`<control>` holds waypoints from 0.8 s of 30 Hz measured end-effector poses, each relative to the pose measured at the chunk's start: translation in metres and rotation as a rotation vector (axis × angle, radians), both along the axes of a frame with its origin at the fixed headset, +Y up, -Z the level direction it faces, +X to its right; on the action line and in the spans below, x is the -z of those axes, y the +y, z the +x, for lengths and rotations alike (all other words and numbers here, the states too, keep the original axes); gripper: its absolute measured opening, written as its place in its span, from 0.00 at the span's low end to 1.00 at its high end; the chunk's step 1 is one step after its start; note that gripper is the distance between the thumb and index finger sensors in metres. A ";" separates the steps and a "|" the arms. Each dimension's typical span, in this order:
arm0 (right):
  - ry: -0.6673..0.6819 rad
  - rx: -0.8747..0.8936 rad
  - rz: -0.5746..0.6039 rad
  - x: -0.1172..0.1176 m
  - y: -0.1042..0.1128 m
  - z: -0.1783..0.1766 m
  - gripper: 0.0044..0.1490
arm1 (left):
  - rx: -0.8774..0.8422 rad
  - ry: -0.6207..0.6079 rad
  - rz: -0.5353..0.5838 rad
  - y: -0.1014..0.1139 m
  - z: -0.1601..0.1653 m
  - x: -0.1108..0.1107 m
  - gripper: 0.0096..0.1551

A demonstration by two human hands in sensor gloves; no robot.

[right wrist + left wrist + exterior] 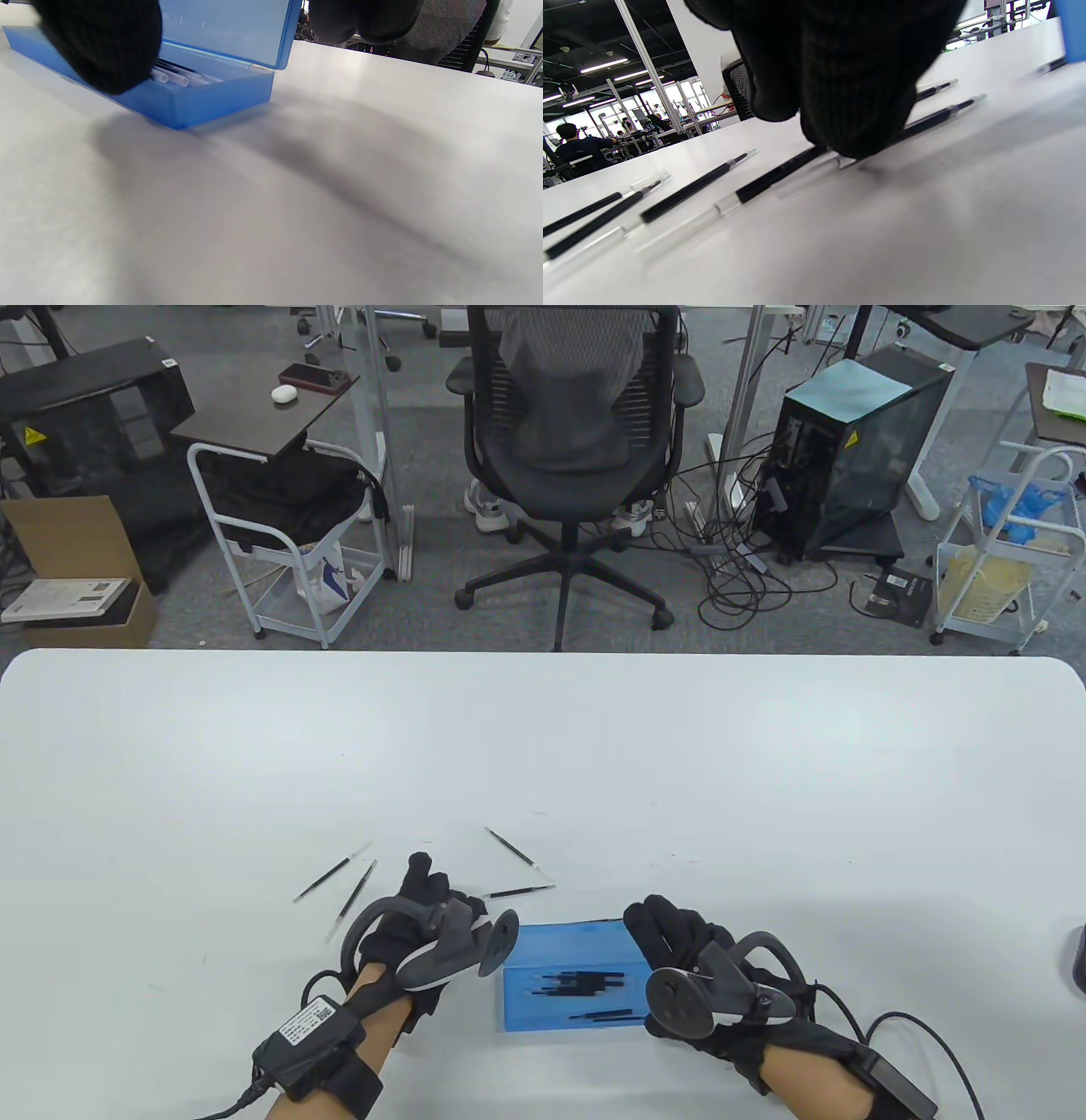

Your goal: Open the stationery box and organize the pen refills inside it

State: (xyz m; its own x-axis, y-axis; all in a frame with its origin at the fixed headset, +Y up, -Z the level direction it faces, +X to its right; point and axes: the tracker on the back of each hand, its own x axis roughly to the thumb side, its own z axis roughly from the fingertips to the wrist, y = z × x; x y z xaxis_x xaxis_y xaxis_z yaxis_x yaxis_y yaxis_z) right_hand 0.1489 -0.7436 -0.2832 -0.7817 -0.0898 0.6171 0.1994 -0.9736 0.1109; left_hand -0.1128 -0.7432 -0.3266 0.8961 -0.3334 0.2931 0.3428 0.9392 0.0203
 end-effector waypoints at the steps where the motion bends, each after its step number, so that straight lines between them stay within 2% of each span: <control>1: 0.000 0.000 0.000 0.000 0.000 0.000 0.80 | 0.003 -0.001 -0.002 -0.001 0.001 0.000 0.28; 19: -0.002 -0.007 0.001 0.000 0.000 0.000 0.80 | 0.007 -0.004 -0.047 -0.004 0.003 0.000 0.30; 24: -0.002 -0.007 0.000 0.000 0.000 0.000 0.80 | -0.082 0.013 -0.021 0.003 -0.002 -0.001 0.31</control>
State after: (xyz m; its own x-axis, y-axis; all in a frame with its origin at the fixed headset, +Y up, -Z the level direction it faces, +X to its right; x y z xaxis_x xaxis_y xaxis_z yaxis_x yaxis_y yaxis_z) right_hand 0.1484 -0.7437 -0.2827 -0.7823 -0.0952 0.6155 0.2059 -0.9722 0.1113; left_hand -0.1149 -0.7404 -0.3254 0.9240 -0.2526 0.2871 0.2648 0.9643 -0.0038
